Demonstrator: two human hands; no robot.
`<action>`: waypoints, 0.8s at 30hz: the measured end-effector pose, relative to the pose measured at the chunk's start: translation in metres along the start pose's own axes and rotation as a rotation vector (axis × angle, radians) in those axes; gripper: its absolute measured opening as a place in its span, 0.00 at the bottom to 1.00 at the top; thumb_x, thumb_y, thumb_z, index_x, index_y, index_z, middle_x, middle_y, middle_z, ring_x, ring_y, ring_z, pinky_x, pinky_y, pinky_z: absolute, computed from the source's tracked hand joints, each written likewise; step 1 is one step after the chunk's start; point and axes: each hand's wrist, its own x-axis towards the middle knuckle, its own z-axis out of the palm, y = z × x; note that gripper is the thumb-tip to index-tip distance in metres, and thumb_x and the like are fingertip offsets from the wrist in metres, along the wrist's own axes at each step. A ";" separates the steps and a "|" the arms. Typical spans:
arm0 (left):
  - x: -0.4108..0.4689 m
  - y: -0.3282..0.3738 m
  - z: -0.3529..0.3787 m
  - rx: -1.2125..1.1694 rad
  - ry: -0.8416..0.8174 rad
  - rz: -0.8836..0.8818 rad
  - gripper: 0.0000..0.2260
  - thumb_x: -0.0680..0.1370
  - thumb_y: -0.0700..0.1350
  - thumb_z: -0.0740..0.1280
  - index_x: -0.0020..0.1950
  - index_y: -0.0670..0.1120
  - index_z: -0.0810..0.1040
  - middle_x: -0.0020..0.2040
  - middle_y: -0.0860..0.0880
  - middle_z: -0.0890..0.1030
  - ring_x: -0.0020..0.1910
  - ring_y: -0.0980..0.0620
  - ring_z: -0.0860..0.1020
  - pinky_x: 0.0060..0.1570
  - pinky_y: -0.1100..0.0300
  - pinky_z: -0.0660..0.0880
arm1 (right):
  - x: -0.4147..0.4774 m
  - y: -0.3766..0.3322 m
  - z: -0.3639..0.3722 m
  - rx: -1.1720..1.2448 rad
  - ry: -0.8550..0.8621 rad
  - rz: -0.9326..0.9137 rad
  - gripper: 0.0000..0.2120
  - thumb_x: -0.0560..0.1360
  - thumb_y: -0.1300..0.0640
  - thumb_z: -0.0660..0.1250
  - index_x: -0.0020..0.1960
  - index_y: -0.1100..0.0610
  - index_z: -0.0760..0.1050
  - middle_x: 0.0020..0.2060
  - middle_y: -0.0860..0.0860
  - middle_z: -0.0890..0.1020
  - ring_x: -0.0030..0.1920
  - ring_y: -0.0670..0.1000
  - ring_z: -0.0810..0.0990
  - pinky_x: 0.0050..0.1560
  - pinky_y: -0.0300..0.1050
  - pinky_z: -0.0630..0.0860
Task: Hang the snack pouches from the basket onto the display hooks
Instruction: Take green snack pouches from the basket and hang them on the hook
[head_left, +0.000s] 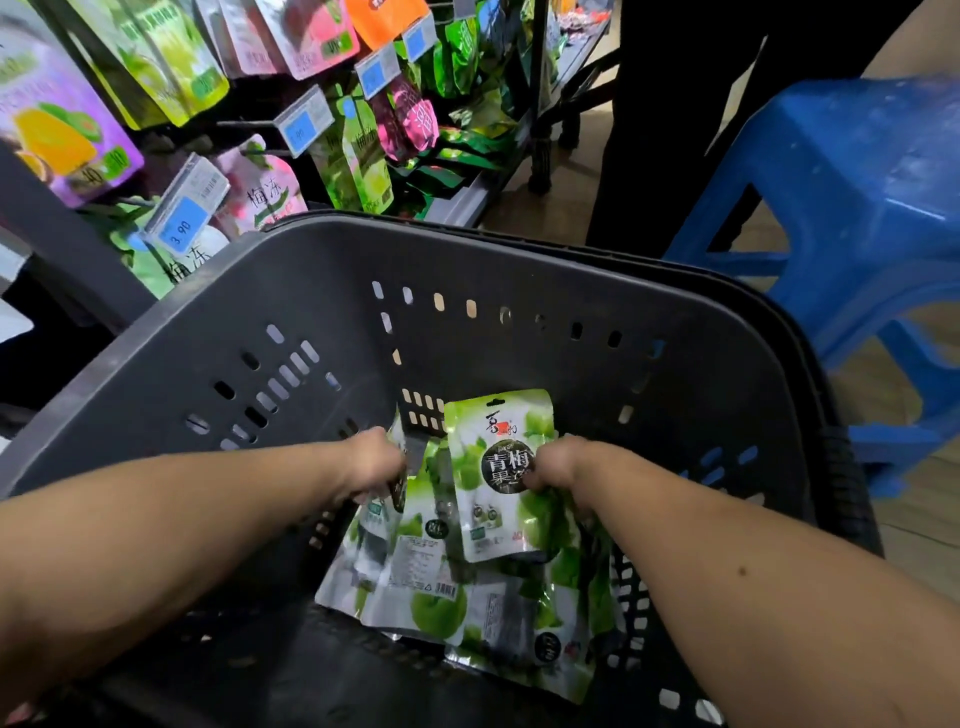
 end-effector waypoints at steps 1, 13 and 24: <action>-0.002 0.002 -0.008 -0.076 -0.017 0.019 0.08 0.79 0.36 0.61 0.43 0.47 0.73 0.45 0.42 0.78 0.42 0.46 0.76 0.41 0.54 0.77 | -0.007 -0.003 0.000 0.116 -0.015 -0.013 0.12 0.82 0.51 0.63 0.57 0.58 0.78 0.68 0.62 0.75 0.69 0.64 0.73 0.72 0.62 0.69; -0.043 0.018 -0.022 -1.097 -0.383 -0.019 0.30 0.76 0.64 0.66 0.64 0.40 0.81 0.60 0.35 0.82 0.60 0.35 0.81 0.65 0.41 0.74 | -0.038 -0.045 0.024 1.059 -0.503 0.002 0.08 0.84 0.62 0.61 0.60 0.62 0.76 0.43 0.56 0.87 0.43 0.55 0.85 0.40 0.54 0.84; -0.034 0.015 -0.013 -0.475 0.007 0.165 0.11 0.71 0.47 0.80 0.50 0.45 0.85 0.41 0.48 0.87 0.33 0.53 0.84 0.30 0.65 0.76 | -0.024 -0.033 0.026 0.814 -0.391 -0.112 0.09 0.77 0.61 0.73 0.55 0.62 0.79 0.50 0.57 0.86 0.51 0.55 0.86 0.60 0.55 0.81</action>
